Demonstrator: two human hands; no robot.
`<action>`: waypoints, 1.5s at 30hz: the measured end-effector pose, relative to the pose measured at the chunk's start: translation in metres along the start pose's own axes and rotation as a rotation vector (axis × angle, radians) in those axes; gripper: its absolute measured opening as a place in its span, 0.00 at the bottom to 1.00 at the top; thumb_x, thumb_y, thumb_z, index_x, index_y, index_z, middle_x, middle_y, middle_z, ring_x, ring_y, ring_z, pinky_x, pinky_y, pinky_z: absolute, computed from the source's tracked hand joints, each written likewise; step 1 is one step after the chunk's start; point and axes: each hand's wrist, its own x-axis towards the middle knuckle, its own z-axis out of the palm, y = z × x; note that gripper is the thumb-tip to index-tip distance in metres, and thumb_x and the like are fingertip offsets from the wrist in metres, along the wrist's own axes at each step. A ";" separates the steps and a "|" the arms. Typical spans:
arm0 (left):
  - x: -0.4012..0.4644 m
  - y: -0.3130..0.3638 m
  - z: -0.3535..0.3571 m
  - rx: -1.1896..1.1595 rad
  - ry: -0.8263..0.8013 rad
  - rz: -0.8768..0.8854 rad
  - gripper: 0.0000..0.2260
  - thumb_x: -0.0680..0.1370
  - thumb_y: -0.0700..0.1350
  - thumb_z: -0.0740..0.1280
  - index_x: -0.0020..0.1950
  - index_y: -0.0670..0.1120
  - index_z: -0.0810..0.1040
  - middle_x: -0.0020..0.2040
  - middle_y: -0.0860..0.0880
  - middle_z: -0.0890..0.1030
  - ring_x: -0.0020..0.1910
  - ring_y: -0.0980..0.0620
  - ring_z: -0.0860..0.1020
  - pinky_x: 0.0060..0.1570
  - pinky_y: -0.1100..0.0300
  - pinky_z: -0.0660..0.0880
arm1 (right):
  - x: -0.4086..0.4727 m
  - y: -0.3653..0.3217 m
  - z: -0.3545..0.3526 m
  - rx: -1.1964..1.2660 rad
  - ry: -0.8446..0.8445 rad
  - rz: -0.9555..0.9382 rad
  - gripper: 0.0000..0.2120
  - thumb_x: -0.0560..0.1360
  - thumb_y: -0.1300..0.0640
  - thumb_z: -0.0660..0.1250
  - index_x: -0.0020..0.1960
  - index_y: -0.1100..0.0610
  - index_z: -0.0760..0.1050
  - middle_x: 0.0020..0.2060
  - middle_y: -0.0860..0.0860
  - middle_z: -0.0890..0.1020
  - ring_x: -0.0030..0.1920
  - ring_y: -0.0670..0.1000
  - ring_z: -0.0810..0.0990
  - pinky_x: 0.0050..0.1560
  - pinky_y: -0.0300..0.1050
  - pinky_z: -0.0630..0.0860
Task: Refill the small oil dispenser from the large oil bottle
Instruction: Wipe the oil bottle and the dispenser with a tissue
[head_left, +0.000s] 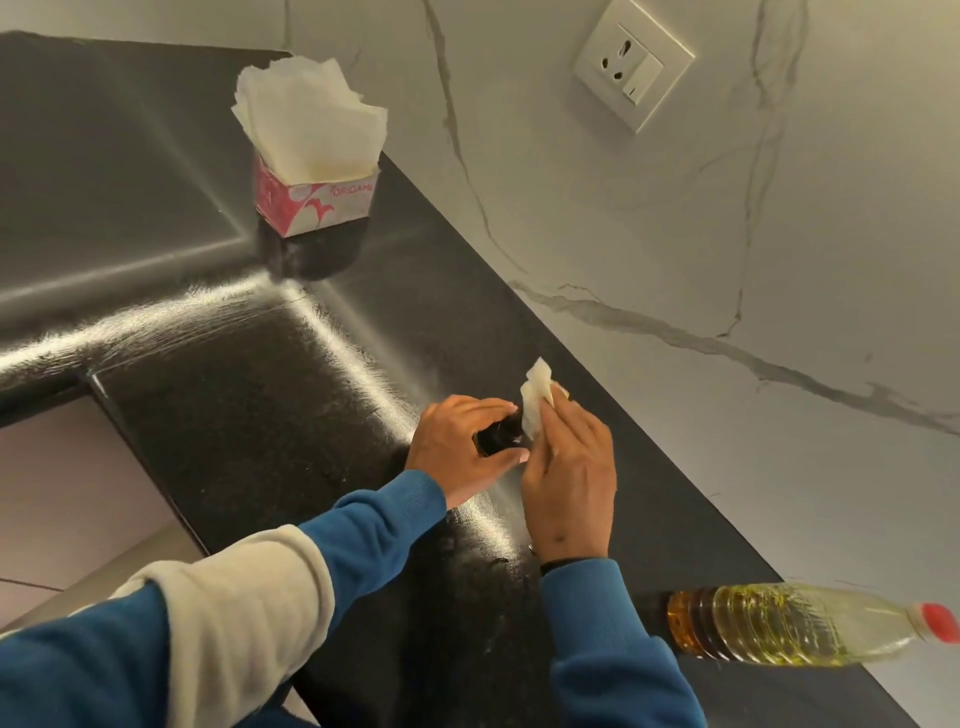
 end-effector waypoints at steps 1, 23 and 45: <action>0.000 -0.001 0.001 -0.002 0.007 0.010 0.21 0.70 0.62 0.68 0.57 0.51 0.83 0.55 0.57 0.84 0.55 0.53 0.80 0.57 0.49 0.75 | 0.000 -0.001 0.005 -0.017 -0.029 -0.024 0.18 0.73 0.68 0.71 0.63 0.61 0.79 0.62 0.57 0.81 0.64 0.59 0.76 0.67 0.50 0.72; 0.026 0.013 -0.024 -0.282 -0.128 0.135 0.10 0.78 0.48 0.69 0.57 0.51 0.86 0.58 0.54 0.84 0.60 0.58 0.79 0.63 0.53 0.74 | -0.042 -0.019 0.019 -0.091 -0.106 -0.147 0.10 0.73 0.63 0.67 0.53 0.58 0.81 0.52 0.51 0.83 0.44 0.51 0.70 0.45 0.45 0.75; 0.032 0.009 -0.010 -0.523 -0.185 -0.110 0.07 0.76 0.40 0.73 0.53 0.48 0.86 0.55 0.51 0.83 0.56 0.60 0.81 0.61 0.60 0.78 | -0.014 0.022 0.032 0.226 -0.277 0.276 0.19 0.83 0.59 0.56 0.71 0.47 0.71 0.67 0.41 0.75 0.52 0.47 0.68 0.52 0.31 0.64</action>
